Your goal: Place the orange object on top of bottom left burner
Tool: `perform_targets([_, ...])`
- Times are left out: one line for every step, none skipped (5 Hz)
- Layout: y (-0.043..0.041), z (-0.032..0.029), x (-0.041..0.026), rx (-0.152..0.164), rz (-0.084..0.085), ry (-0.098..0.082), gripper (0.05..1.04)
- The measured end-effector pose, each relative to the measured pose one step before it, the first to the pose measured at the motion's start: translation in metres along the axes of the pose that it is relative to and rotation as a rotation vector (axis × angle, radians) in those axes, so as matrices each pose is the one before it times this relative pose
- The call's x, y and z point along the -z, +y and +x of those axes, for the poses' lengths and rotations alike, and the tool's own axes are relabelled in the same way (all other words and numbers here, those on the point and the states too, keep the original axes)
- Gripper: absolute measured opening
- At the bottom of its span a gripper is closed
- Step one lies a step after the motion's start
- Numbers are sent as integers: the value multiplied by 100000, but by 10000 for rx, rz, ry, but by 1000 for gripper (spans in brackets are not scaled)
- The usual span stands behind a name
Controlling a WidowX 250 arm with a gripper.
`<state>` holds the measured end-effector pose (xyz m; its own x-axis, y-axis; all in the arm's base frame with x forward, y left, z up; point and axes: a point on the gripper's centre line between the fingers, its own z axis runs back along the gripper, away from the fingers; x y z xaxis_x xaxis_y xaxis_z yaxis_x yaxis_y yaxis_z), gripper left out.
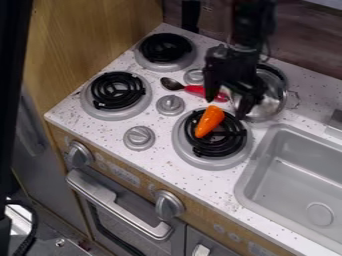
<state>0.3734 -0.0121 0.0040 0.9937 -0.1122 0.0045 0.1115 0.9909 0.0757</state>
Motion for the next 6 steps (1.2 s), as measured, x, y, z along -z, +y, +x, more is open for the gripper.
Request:
perform_targets([566,-233,1278,-281,-17,197,1000])
perform_targets([240,-299,2126,-290,-298,399,1000])
perform_targets([-241,919,2259,-30,-335,260,950])
perform_targets([142,466,584,-96,-184,57,786])
perform_targets([93,-191,123,-35,99,64,580])
perform_targets([763,-774,-862,99,487,129,576])
